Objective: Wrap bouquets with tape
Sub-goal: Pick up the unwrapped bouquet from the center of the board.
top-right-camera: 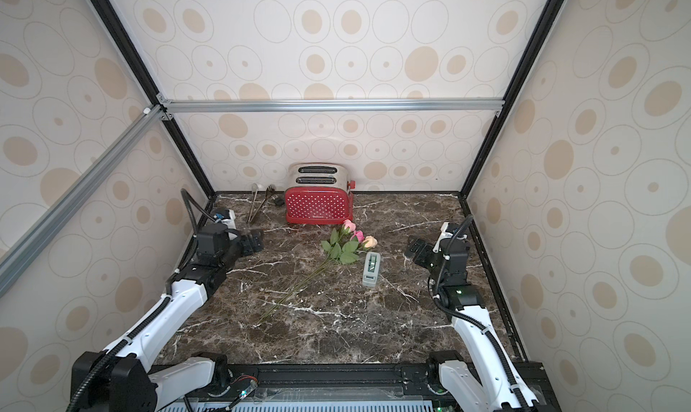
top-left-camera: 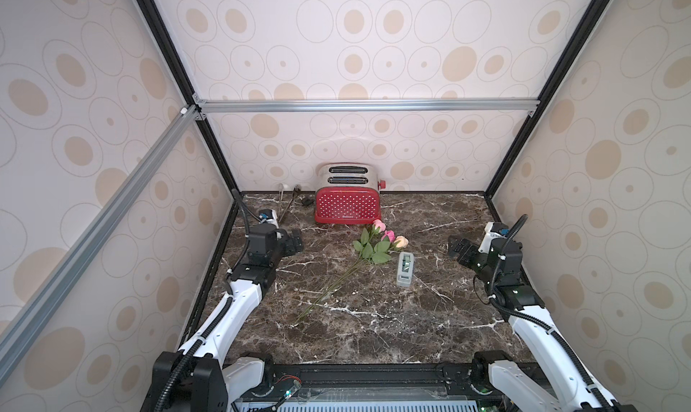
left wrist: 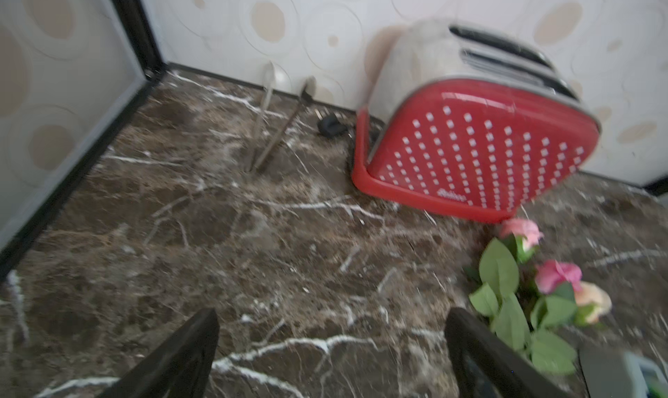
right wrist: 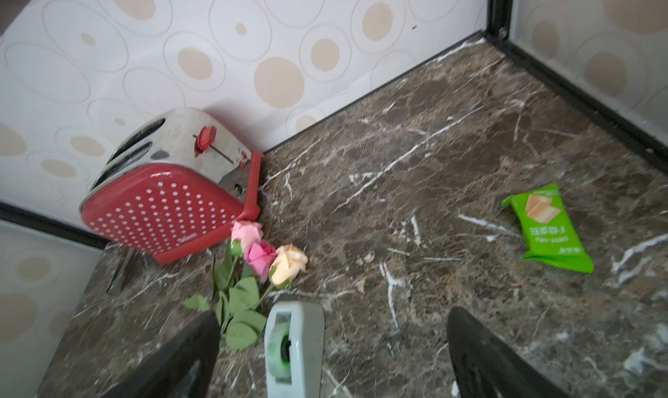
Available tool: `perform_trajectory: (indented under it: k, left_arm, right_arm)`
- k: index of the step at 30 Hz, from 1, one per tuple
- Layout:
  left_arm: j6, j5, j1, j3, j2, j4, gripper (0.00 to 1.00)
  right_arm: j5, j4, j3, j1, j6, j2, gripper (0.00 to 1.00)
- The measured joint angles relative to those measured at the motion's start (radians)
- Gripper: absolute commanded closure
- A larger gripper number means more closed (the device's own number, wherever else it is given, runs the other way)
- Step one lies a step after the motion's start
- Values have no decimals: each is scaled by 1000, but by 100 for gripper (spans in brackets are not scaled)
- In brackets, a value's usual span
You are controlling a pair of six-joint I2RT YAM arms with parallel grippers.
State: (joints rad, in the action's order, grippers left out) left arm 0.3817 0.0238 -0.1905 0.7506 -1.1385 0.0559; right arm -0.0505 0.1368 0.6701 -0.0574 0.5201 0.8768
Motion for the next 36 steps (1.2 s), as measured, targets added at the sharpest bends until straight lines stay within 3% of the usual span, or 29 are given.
perform_trajectory:
  k: [5,12,18,26,29,34,36]
  left_arm:
    - [-23,8,-197,-1,-46,76,11]
    - [-108,9,-378,83,-293,168,21]
    - [-187,-7,-452,199,-502,228,22]
    - [-261,-31,-462,344,-699,279,25]
    - [-275,-31,-465,405,-748,282,35]
    - [-280,-33,-468,452,-788,284,66]
    - [-266,-35,-469,452,-788,283,70]
  right_arm:
    - [-88,115,72,-11,5,-5,0]
    - [-101,240,113,-110,-21,-18,0]
    - [-80,299,127,-180,-32,-25,0]
    - [-65,348,136,-212,-31,-72,0]
    - [-59,359,136,-212,-27,-94,0]
    - [-50,364,136,-212,-19,-121,0]
    - [-49,364,136,-212,-15,-122,0]
